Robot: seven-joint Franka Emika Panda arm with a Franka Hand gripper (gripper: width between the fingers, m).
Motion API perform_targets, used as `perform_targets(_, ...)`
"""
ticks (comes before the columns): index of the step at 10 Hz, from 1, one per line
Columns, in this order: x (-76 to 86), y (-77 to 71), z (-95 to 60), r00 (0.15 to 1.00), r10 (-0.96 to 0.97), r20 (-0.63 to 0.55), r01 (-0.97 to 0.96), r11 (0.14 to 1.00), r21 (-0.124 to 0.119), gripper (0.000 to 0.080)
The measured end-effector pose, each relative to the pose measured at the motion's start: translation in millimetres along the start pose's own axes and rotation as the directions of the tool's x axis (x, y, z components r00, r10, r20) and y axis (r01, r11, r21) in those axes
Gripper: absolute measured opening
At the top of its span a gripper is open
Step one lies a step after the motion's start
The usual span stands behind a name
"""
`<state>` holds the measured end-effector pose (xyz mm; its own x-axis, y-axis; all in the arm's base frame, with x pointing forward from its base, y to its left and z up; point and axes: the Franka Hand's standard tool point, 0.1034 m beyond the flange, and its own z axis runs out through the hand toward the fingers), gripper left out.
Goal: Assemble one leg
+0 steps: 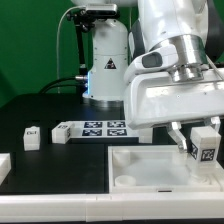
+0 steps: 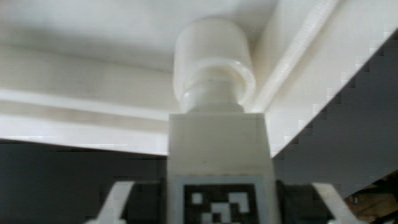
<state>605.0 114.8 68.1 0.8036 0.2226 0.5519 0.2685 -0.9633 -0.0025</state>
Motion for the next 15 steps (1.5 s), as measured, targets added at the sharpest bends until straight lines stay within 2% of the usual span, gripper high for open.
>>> perform_targets(7,-1.1,-0.1,1.8,1.000,0.000,0.004,0.000,1.000,0.001,0.0295)
perform_targets(8,-1.2,-0.1,1.9,1.000,0.000,0.004,0.000,1.000,0.001,0.0514)
perform_targets(9,-1.4,-0.2,2.0,1.000,0.000,0.005,0.000,1.000,0.002,0.0514)
perform_targets(10,-1.6,-0.2,2.1,1.000,0.000,0.005,0.000,1.000,0.002,0.0621)
perform_targets(14,-1.1,-0.7,1.9,1.000,0.001,0.008,-0.001,1.000,0.002,0.0648)
perform_targets(15,6.8,-3.8,-3.7,1.000,0.004,0.016,-0.004,1.000,0.005,0.0649)
